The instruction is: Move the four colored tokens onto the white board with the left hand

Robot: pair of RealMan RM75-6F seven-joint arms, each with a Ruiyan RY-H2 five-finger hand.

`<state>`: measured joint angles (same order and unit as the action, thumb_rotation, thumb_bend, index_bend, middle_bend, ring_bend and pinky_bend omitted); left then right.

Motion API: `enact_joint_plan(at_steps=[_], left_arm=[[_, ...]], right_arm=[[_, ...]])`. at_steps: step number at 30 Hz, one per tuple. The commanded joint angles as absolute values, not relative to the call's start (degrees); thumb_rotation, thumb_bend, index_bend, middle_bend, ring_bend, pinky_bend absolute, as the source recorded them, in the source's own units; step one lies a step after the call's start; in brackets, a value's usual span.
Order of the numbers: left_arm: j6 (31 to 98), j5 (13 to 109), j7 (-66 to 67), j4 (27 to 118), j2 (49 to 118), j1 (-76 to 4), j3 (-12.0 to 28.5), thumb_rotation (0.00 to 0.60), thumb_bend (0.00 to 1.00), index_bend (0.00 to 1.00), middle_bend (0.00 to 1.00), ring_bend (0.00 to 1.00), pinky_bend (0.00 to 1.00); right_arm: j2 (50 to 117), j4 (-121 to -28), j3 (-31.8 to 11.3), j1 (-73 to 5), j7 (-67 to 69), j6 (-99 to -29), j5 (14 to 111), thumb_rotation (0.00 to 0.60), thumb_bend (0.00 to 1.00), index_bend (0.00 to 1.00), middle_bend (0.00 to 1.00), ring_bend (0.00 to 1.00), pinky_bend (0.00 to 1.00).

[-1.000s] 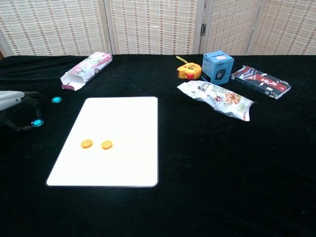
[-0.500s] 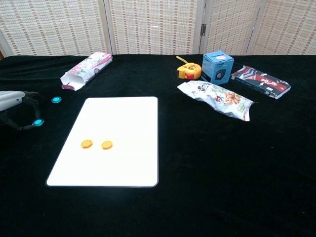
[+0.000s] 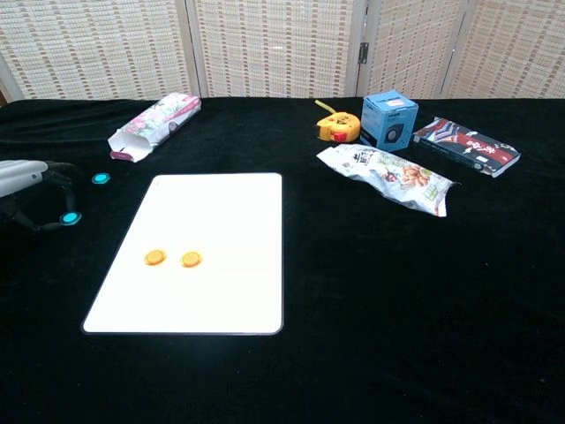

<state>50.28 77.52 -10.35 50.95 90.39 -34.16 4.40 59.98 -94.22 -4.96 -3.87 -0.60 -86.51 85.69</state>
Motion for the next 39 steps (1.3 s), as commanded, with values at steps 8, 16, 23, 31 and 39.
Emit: enact_joint_plan(at_steps=[8, 16, 23, 31, 39], left_arm=[[51.3, 78.7, -10.5, 55.9, 87.6, -35.5, 5.4, 0.6, 0.44, 0.52, 0.12, 0.0, 0.0], [50.6, 80.9, -9.0, 62.3, 86.1, -39.3, 6.5, 0.6, 0.44, 0.52, 0.12, 0.0, 0.0], [49.3, 82.6, -6.1, 66.6, 86.5, -42.6, 6.6, 0.6, 0.43, 0.52, 0.12, 0.0, 0.0], [47.0, 82.8, -3.2, 68.3, 88.1, -45.3, 6.2, 0.6, 0.44, 0.51, 0.12, 0.0, 0.0], [45.1, 81.0, -1.7, 66.7, 90.7, -46.8, 6.4, 0.6, 0.44, 0.51, 0.12, 0.0, 0.0]], right_arm=[[59.9, -94.1, -5.0, -3.8, -0.5, -86.6, 85.7, 0.6, 0.36, 0.0, 0.02, 0.04, 0.0], [59.8, -94.1, -5.0, -3.6, -0.3, -86.7, 85.6, 0.6, 0.36, 0.0, 0.02, 0.05, 0.0], [60.0, -93.7, -4.9, -3.6, -0.1, -86.4, 85.2, 0.6, 0.36, 0.0, 0.02, 0.05, 0.0], [60.0, -93.5, -5.0, -3.6, 0.0, -86.1, 84.9, 0.6, 0.36, 0.0, 0.02, 0.05, 0.0], [60.0, -93.6, -5.0, -3.6, -0.1, -86.1, 84.7, 0.6, 0.36, 0.0, 0.02, 0.05, 0.0]])
